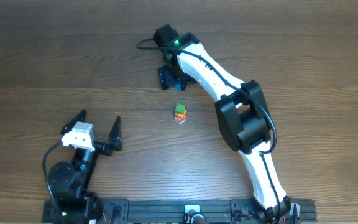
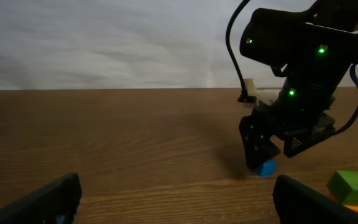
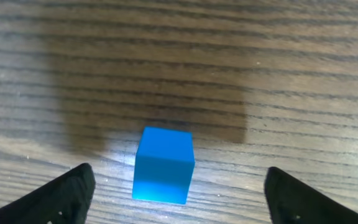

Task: Stack Cubes

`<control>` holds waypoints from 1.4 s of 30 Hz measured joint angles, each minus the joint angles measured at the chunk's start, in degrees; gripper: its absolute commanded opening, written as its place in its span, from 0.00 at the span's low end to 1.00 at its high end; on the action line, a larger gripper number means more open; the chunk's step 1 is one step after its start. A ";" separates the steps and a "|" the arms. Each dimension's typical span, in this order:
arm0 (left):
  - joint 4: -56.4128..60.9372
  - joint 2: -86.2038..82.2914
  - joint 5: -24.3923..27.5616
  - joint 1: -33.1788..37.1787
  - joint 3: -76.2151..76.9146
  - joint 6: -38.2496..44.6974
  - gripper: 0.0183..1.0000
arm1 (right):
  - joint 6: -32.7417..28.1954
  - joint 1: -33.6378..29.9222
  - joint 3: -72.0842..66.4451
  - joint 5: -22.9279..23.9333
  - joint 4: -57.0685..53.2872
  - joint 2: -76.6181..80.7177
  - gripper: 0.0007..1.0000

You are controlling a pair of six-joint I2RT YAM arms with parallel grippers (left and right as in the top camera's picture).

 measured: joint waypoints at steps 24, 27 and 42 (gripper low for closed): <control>0.00 0.00 0.00 0.00 0.00 0.00 1.00 | 0.57 -0.15 0.00 0.63 0.31 2.36 0.52; 0.00 0.00 0.00 0.00 0.00 0.00 1.00 | 0.94 -0.15 0.00 0.72 0.31 2.40 0.44; 0.00 0.00 0.00 0.00 0.00 0.00 1.00 | 2.47 -0.09 0.00 0.72 0.20 2.40 0.25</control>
